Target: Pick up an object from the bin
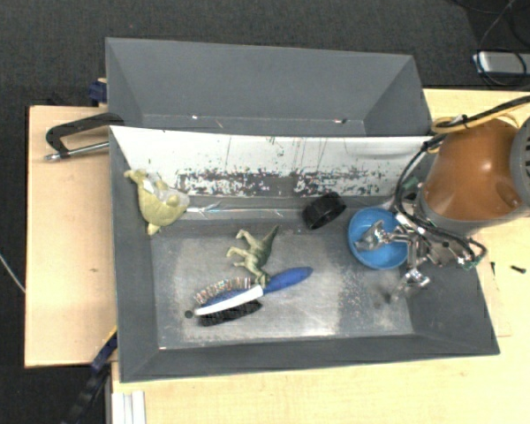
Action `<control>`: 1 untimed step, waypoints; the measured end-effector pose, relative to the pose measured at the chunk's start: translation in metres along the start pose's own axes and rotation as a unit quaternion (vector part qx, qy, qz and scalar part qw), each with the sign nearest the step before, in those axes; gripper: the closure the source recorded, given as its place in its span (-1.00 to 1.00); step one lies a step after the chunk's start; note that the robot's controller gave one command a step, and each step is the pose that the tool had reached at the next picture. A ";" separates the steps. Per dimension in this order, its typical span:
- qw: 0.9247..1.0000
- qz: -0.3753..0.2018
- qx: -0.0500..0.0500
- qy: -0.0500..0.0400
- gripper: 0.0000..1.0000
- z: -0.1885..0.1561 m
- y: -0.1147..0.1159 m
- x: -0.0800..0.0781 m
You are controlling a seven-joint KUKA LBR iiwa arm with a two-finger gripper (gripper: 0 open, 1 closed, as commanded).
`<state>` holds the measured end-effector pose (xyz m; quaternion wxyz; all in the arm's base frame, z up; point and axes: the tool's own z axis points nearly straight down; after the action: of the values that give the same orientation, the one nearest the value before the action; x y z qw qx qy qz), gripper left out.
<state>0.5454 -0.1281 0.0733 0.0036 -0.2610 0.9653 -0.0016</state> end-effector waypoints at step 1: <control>1.000 0.001 0.004 -0.004 1.00 -0.004 -0.003 -0.001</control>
Offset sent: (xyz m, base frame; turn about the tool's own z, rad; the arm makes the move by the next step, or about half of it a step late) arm 0.0000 0.0000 0.0000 0.0000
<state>0.5481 -0.1302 0.0770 0.0083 -0.2603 0.9655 -0.0050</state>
